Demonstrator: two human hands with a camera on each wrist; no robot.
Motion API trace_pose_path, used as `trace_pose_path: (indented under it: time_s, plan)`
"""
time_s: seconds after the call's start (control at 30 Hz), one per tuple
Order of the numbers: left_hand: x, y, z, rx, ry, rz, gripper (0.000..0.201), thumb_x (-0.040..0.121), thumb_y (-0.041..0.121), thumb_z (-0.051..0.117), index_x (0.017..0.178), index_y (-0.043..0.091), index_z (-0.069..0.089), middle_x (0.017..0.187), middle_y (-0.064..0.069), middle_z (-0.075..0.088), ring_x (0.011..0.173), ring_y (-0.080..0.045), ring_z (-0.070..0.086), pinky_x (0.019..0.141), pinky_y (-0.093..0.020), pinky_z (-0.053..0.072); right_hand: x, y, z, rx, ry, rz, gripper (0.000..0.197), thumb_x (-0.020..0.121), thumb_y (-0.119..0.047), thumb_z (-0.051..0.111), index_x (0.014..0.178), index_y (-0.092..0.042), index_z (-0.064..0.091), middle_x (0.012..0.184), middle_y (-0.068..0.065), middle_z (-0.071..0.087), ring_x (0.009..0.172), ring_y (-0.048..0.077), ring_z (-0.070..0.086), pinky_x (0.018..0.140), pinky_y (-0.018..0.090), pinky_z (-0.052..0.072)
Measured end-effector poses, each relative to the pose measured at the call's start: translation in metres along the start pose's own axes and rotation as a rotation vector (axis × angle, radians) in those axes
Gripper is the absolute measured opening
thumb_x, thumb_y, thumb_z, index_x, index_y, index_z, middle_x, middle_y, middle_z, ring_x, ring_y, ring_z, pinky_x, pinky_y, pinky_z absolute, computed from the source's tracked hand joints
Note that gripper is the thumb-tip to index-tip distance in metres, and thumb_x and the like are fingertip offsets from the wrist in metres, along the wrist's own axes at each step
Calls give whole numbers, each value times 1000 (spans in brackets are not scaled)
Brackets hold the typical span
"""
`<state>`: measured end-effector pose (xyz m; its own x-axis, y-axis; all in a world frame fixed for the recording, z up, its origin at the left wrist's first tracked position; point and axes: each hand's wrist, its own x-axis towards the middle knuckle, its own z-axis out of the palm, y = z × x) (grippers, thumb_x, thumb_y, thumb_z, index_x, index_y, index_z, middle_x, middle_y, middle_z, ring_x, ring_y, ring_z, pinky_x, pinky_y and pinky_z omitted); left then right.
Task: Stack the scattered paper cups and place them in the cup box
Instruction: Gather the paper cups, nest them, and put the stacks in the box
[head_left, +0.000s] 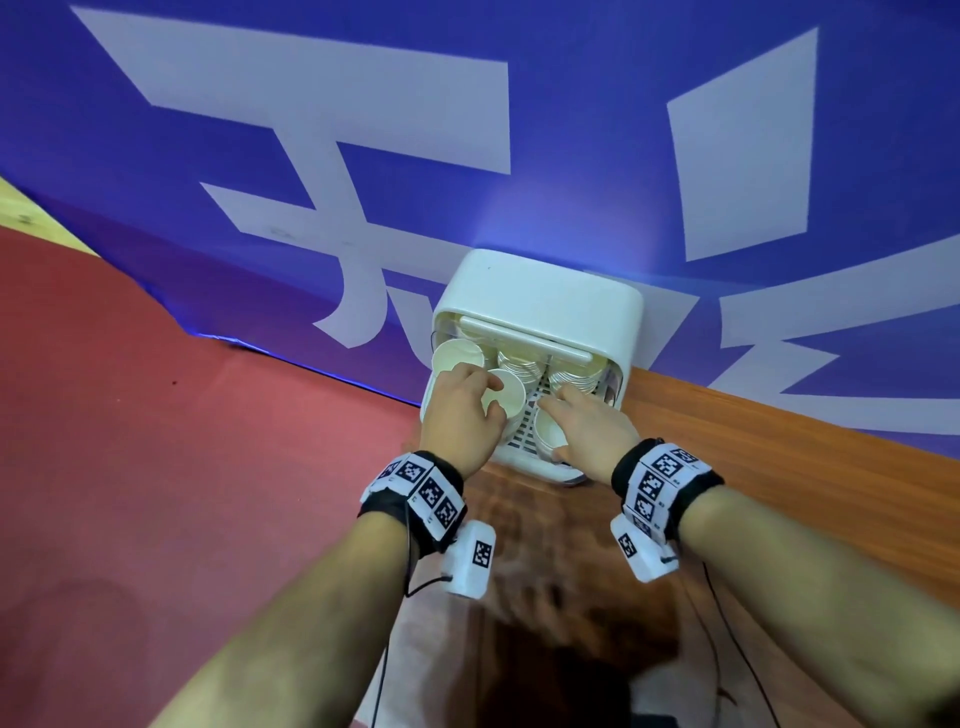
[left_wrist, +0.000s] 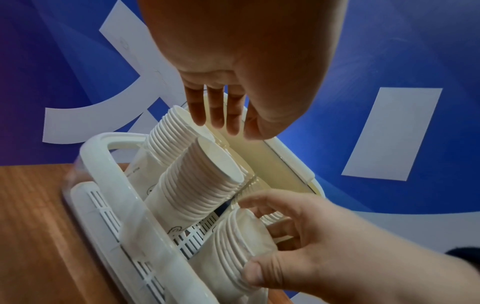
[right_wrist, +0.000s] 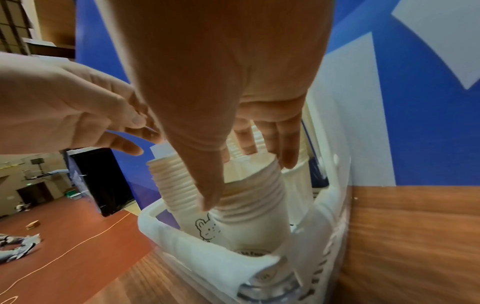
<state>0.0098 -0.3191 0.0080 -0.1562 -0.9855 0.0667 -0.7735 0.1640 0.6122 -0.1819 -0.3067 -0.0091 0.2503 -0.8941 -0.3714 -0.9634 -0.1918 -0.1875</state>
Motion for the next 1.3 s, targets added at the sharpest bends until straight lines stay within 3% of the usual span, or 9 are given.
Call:
trace_pose_path:
  time_s: [0.13,0.23,0.53,0.77,0.93,1.07,1.3]
  plan:
    - [-2,-5,1,-11,-1,-23,26,80,11,60,105,13,68,111,0,59,106,-21,48,91,-26,36,4,5,5,81,4,43,72,85,-37,72,146,-25,36,141,0,39,120,26,52,80,37,48]
    - [-5,-6,0,-11,-2,-27,26,80,11,59,105,13,68,111,0,59,106,-22,49,92,-28,38,3,5,7,100,17,69,72,85,-42,71,146,-27,37,138,-2,41,117,24,54,77,36,48]
    - [-18,8,-17,-17,4,-10,27,82,9,59,106,13,68,113,0,58,109,-21,47,93,-23,33,-16,-1,-4,111,42,86,72,85,-52,64,146,-30,33,142,1,38,121,26,51,86,42,53]
    - [-39,39,-29,-27,15,56,25,82,13,60,106,15,68,115,-1,59,111,-22,48,95,-31,38,-64,-2,-30,190,146,89,64,89,-45,61,147,-29,36,140,1,44,124,25,50,93,41,49]
    - [-52,78,-21,-44,-5,118,26,80,11,62,104,14,69,111,-4,57,110,-23,47,95,-28,33,-119,15,-44,217,224,134,59,91,-44,59,145,-29,38,131,4,50,114,25,55,88,42,51]
    - [-59,123,4,-40,-65,205,25,78,16,61,102,16,70,107,-4,58,109,-26,50,96,-32,36,-172,50,-48,217,279,214,61,93,-44,59,147,-28,36,141,3,48,124,24,52,96,40,49]
    - [-80,232,70,-61,-202,365,28,81,11,61,108,17,67,115,1,54,112,-21,45,95,-21,28,-282,138,-38,300,382,419,64,93,-45,59,149,-29,33,144,2,47,127,23,50,97,41,49]
